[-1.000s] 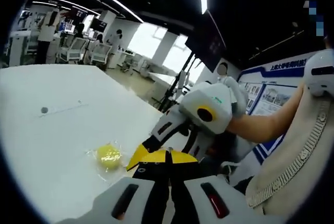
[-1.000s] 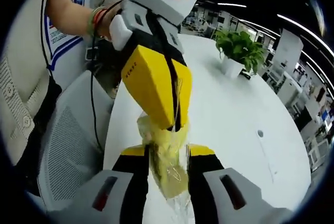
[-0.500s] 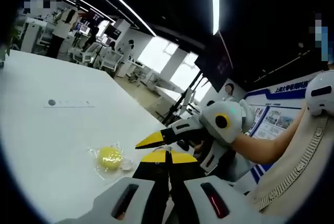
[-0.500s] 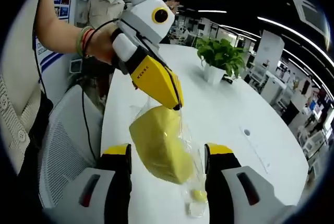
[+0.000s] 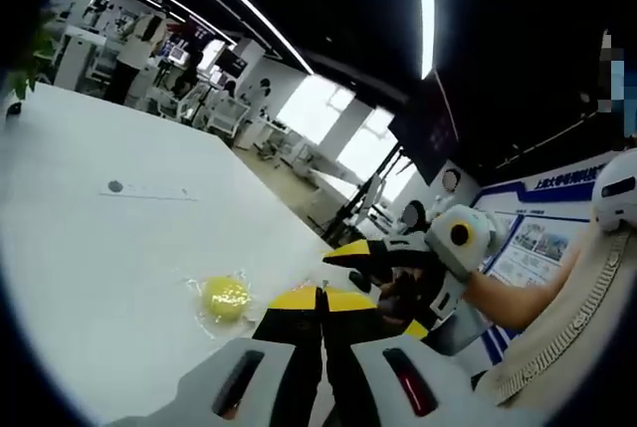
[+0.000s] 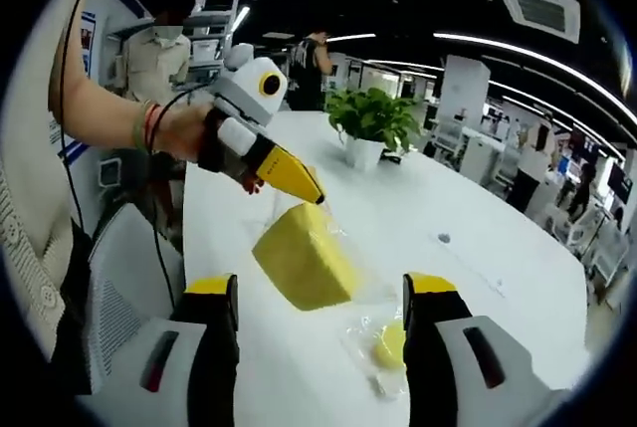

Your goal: Compare the silicone blocks by pressing each to a similar depth, holding the contact briefly, and releasing to observe deformation and rebound differences across the visible hardness samples.

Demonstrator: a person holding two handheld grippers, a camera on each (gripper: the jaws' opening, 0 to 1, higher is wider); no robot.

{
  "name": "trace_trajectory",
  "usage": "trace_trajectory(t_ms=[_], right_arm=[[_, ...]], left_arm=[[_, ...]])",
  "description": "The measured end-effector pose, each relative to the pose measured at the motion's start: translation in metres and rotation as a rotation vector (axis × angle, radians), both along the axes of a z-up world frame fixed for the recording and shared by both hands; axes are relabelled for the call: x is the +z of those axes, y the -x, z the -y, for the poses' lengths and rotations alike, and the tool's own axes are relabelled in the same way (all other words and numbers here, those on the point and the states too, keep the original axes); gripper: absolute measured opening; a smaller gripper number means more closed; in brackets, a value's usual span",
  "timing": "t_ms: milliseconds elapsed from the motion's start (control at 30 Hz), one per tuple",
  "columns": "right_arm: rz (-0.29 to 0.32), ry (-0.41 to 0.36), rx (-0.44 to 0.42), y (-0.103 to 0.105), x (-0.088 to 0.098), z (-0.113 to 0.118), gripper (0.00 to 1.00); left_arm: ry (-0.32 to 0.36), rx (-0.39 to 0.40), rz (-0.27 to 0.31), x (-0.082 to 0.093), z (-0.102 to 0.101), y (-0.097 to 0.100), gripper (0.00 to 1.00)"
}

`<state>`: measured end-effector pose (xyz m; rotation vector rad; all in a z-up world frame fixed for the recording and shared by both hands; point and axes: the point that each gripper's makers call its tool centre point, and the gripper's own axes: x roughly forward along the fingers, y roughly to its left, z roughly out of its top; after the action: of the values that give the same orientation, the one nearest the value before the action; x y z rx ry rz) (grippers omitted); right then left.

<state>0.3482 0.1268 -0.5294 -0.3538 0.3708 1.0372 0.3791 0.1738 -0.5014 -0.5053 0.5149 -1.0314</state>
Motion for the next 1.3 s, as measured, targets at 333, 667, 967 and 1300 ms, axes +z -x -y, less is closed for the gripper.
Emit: trace_trajectory(t_ms=[333,667,967,1300], right_arm=[[-0.064,-0.032,-0.118,0.016,-0.016,0.023,0.67],[-0.144,-0.019,-0.233,0.038,-0.042,0.048,0.7],[-0.182,-0.011,-0.332,0.051,-0.05,0.072,0.7],[-0.219,0.006,-0.405,0.057,-0.056,0.088,0.69]], left_arm=[[-0.027,0.058,-0.048,-0.027,-0.008,-0.022,0.0],[-0.042,0.083,-0.091,-0.055,-0.012,-0.039,0.0],[0.005,0.097,-0.213,-0.086,-0.018,-0.052,0.0],[0.037,0.174,-0.265,-0.106,-0.046,-0.088,0.0]])
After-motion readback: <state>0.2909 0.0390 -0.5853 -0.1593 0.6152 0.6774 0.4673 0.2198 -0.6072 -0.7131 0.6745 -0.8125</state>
